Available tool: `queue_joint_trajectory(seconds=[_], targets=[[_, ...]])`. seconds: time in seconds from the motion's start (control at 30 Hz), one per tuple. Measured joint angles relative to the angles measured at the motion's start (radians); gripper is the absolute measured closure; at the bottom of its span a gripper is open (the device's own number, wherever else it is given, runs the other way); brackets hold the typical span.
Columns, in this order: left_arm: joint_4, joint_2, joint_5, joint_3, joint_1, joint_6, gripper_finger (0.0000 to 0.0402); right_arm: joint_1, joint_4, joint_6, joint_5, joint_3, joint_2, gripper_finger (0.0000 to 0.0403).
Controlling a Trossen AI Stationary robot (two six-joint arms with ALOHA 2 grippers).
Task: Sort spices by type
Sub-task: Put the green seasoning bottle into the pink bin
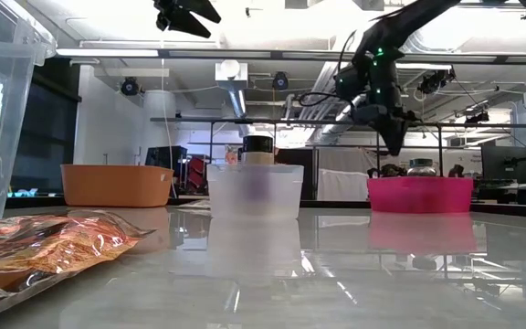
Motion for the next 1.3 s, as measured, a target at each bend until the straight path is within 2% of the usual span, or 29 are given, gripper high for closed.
queue_joint_trajectory(seconds=[0.23,0.4,0.73,1.17,1.3], targets=[[0.0,0.0,0.0,0.0,0.0,-0.02,0.0108,-0.025,-0.012,0.013,0.008,0.0,0.026,0.0401],[0.0,0.0,0.0,0.0,0.0,-0.026,0.0108,-0.028,0.004,0.022,0.057,0.0,0.04,0.0402],[0.0,0.0,0.0,0.0,0.0,-0.025,0.0108,-0.029,-0.037,0.025,0.038,0.0,0.065,0.0402],[0.0,0.0,0.0,0.0,0.0,-0.024,0.0108,-0.071,-0.081,0.108,0.1,0.0,0.065,0.0403],[-0.001,0.0,0.0,0.0,0.0,-0.024,0.0108,-0.083,-0.083,0.113,0.088,0.0,0.065,0.0403]])
